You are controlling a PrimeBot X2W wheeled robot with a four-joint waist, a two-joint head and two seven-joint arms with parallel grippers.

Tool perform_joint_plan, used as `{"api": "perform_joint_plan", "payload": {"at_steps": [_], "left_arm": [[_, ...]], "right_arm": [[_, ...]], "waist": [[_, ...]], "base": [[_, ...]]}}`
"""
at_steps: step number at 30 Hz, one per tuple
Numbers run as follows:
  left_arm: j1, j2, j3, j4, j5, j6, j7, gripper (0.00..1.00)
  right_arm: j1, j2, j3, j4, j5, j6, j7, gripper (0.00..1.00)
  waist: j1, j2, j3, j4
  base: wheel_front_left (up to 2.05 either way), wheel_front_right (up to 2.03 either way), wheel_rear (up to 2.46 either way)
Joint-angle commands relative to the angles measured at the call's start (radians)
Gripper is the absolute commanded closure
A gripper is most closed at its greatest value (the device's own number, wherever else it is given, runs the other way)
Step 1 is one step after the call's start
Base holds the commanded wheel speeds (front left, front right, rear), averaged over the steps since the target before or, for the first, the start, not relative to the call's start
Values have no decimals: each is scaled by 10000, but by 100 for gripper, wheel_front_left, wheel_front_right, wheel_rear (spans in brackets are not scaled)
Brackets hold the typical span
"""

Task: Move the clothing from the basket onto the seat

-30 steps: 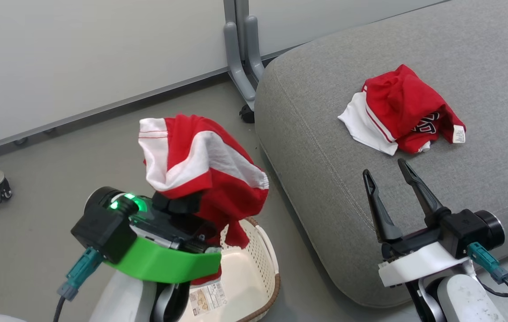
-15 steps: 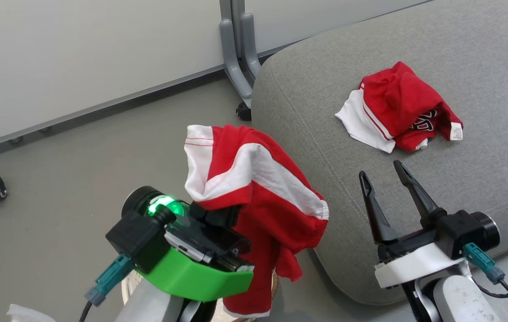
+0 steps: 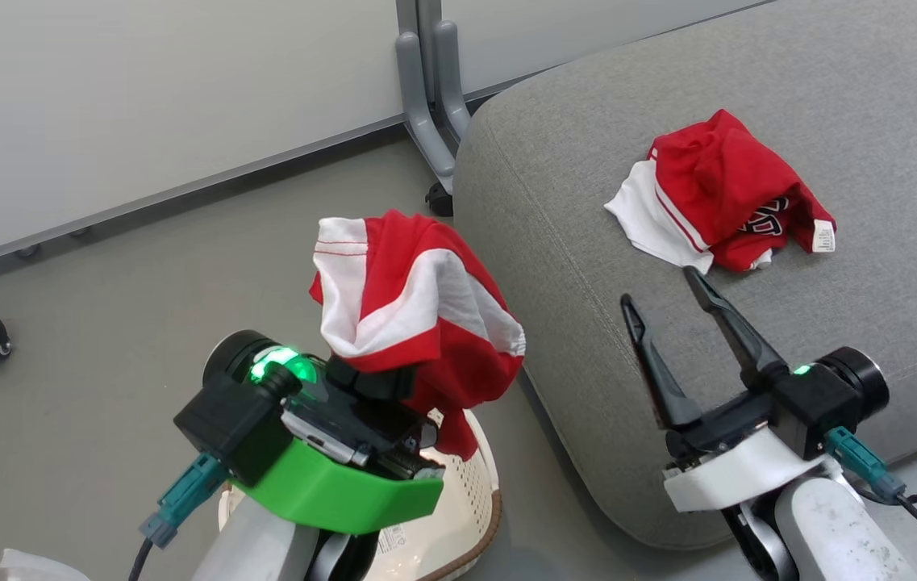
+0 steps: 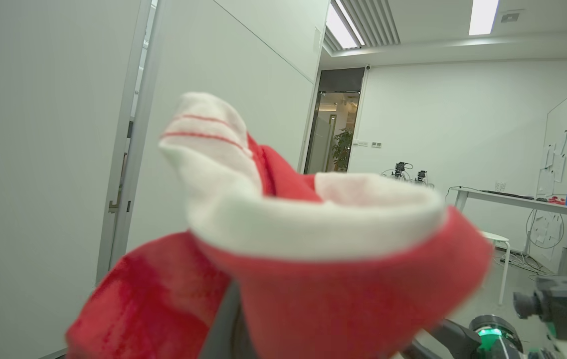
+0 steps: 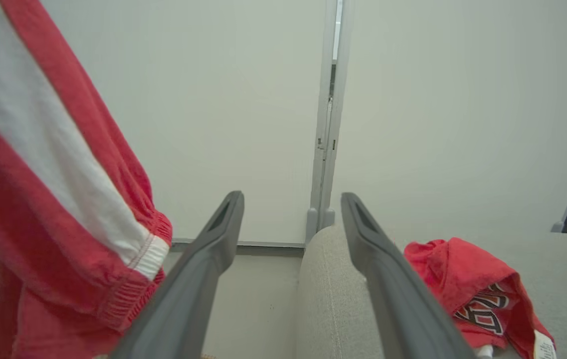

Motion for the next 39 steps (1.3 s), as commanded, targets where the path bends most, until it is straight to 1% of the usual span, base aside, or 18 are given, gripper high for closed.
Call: {"api": "perform_joint_plan", "payload": {"at_steps": [1, 8, 9, 11, 15, 17, 24, 32, 39], "left_arm": [[-21, 100, 5, 24, 90, -30, -2, 100], [34, 138, -72, 114, 47, -30, -2, 100], [31, 137, -110, 124, 44, -30, -2, 100], [14, 144, -158, 129, 60, -30, -2, 100], [-40, 133, -298, 95, 106, -30, -2, 100], [-78, 160, -408, 86, 128, -30, -2, 100], [-316, 297, -1102, 39, 317, -30, -2, 100], [-519, 425, -1514, 3, 445, -30, -2, 100], [-605, 429, -1831, 20, 421, -30, -2, 100]], "right_arm": [[-168, -220, 318, -157, 216, -14, -30, 0], [-783, -1577, 2769, -988, 1392, -14, -30, 0], [-1012, -1877, 3392, -1128, 1441, -14, -30, 0], [-1206, -2123, 3852, -1118, 1339, -16, -30, 0], [-1537, -2245, 4209, -882, 991, -16, -30, 0], [-1670, -2209, 4129, -693, 714, -16, -30, 0], [-2046, -2138, 4205, -263, 404, -16, -30, 0], [-2614, -2319, 5104, 115, 488, -14, -30, 0], [-3043, -2204, 5697, 540, 707, -16, -30, 0]], "waist": [[1, 0, -2, -21], [1, 0, 7, -65], [1, 0, 17, -66], [1, 0, 33, -66], [1, 0, 66, -36], [1, 0, 85, -15], [1, 0, 125, 71], [1, 0, 159, 147], [1, 0, 152, 205]], "base": [[0, 0, 0], [0, 0, 0], [0, 0, 0], [0, 0, 0], [0, 0, 0], [0, 0, 0], [0, 0, 0], [0, 0, 0], [0, 0, 0]]}}
